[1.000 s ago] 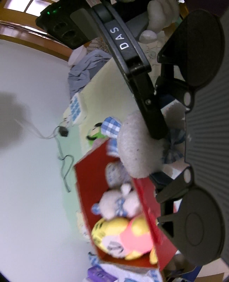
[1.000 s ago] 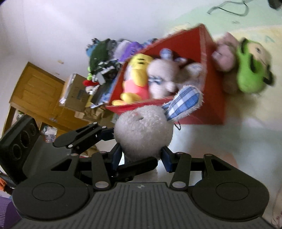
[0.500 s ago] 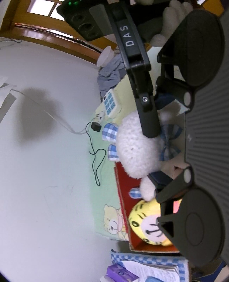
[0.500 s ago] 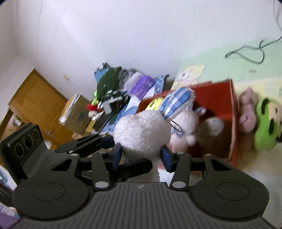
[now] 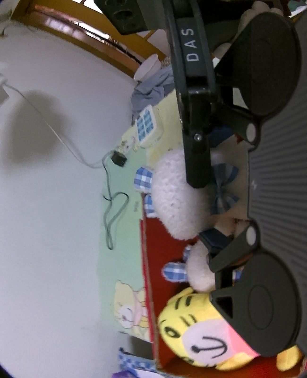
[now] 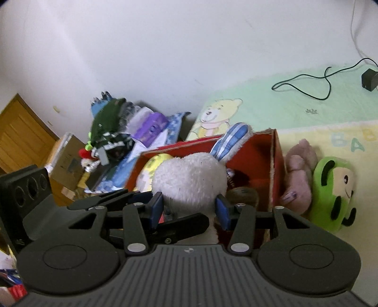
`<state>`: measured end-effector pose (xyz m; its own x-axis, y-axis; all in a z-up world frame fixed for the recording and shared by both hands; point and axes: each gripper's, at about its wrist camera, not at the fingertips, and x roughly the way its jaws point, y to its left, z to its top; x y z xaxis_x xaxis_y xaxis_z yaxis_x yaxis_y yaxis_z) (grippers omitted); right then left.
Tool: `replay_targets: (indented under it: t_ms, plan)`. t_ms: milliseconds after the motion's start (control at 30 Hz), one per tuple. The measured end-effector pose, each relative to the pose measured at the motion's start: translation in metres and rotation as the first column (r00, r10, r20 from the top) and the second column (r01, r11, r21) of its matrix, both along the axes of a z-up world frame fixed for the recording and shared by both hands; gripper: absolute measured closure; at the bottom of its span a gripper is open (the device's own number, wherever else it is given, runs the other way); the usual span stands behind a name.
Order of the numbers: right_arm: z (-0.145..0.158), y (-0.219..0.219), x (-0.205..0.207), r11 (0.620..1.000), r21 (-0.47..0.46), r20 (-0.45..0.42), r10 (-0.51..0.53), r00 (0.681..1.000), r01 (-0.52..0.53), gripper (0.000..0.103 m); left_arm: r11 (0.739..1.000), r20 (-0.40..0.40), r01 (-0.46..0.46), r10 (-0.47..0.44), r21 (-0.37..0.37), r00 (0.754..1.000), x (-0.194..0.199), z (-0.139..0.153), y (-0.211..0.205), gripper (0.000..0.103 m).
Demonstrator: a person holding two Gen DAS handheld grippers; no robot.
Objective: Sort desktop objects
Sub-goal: 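Lift the white bear and carry it over the red box, then lower the white bear into the box beside the bunny and open the right tool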
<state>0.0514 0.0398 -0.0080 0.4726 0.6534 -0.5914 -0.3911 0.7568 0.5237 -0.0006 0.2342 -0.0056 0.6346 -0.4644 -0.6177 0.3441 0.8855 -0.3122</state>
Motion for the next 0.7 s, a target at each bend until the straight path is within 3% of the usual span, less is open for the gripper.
replay_targets:
  t_ms: [333,600,700]
  plan:
    - [-0.028,0.005,0.029,0.997,-0.064,-0.048,0.047,0.998,-0.050,0.054,0.997,-0.095,-0.059,0.063,0.039,0.993,0.026,-0.030,-0.005,0.030]
    - [-0.042,0.010,0.046,0.995,-0.054,-0.082,0.079,0.993,-0.084,0.055,0.992,-0.095,-0.094,0.102,0.087,0.990,0.033,-0.037,-0.005,0.030]
    - [-0.040,0.019,0.043,0.990,-0.096,-0.042,0.103,0.994,-0.107,0.055,0.988,-0.086,-0.098,0.109,0.124,0.990,0.033,-0.038,-0.007,0.030]
